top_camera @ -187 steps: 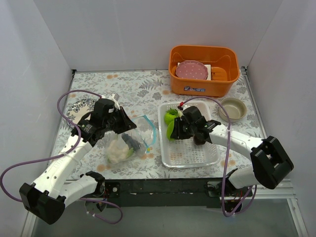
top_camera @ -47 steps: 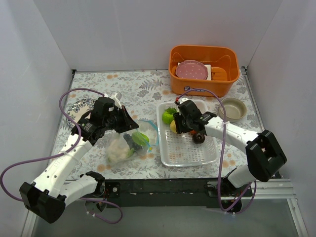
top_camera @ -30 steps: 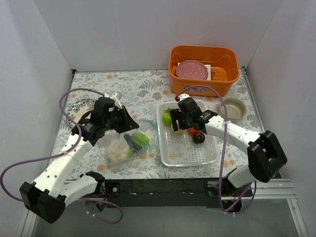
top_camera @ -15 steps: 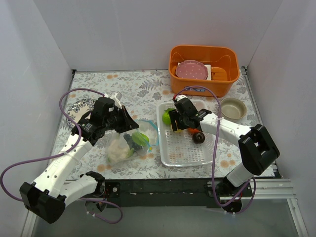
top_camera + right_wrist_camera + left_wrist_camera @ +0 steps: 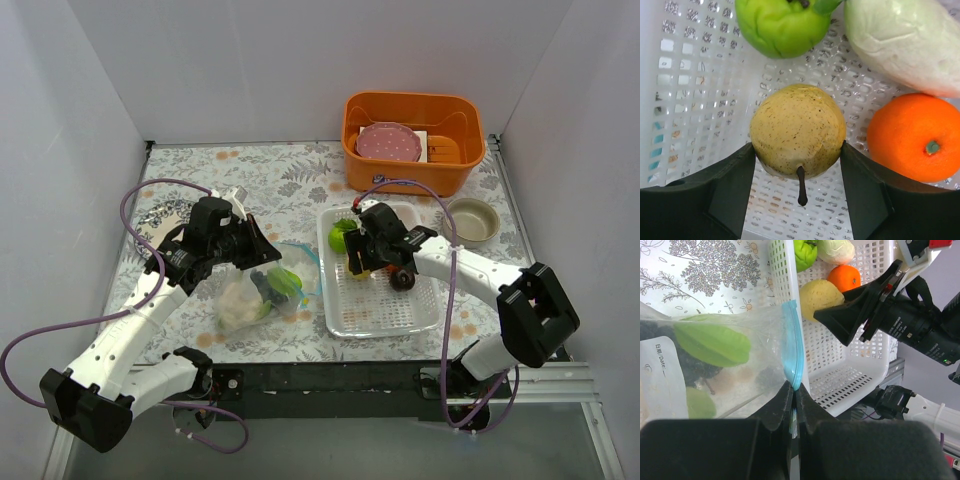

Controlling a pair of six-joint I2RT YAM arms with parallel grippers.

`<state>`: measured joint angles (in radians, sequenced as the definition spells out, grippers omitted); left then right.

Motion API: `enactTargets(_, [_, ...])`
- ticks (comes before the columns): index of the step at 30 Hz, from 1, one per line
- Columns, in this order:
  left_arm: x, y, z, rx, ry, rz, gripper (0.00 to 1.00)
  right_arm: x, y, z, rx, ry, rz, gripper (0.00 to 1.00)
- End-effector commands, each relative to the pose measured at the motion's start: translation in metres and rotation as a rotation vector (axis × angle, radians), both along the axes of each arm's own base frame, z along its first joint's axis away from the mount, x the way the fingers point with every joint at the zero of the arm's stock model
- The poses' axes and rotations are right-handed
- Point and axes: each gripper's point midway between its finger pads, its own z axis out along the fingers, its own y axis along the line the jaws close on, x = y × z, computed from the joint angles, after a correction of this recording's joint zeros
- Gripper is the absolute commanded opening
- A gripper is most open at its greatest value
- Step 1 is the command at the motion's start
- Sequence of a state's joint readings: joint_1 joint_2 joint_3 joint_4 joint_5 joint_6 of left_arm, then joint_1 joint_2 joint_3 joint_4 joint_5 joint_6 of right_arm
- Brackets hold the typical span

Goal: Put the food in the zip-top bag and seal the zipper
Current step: Pick up the fake fruit from the bin.

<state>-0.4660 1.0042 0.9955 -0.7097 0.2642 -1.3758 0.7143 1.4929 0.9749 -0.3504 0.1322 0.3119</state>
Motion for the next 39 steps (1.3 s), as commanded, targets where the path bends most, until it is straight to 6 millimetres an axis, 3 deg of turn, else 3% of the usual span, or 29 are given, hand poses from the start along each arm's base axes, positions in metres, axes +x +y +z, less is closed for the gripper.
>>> enactTargets(1, [0.002, 0.000, 0.010, -0.013, -0.043, -0.001, 0.00, -0.028, 0.008, 0.005, 0.047, 0.052, 0.079, 0.59])
enactTargets(5, [0.002, 0.001, 0.011, -0.009, -0.046, 0.000, 0.00, -0.045, 0.014, 0.011, 0.067, 0.067, 0.137, 0.62])
enactTargets(13, [0.001, 0.001, 0.009, -0.011, -0.040, -0.003, 0.00, -0.046, 0.020, 0.007, 0.053, 0.098, 0.176, 0.71])
enactTargets(31, [-0.002, 0.003, 0.007, -0.007, -0.034, 0.000, 0.00, -0.026, 0.042, 0.011, 0.077, 0.073, 0.172, 0.88])
enactTargets(39, [-0.001, 0.002, 0.006, -0.008, -0.036, -0.002, 0.00, -0.018, 0.046, 0.016, 0.081, 0.049, 0.167, 0.88])
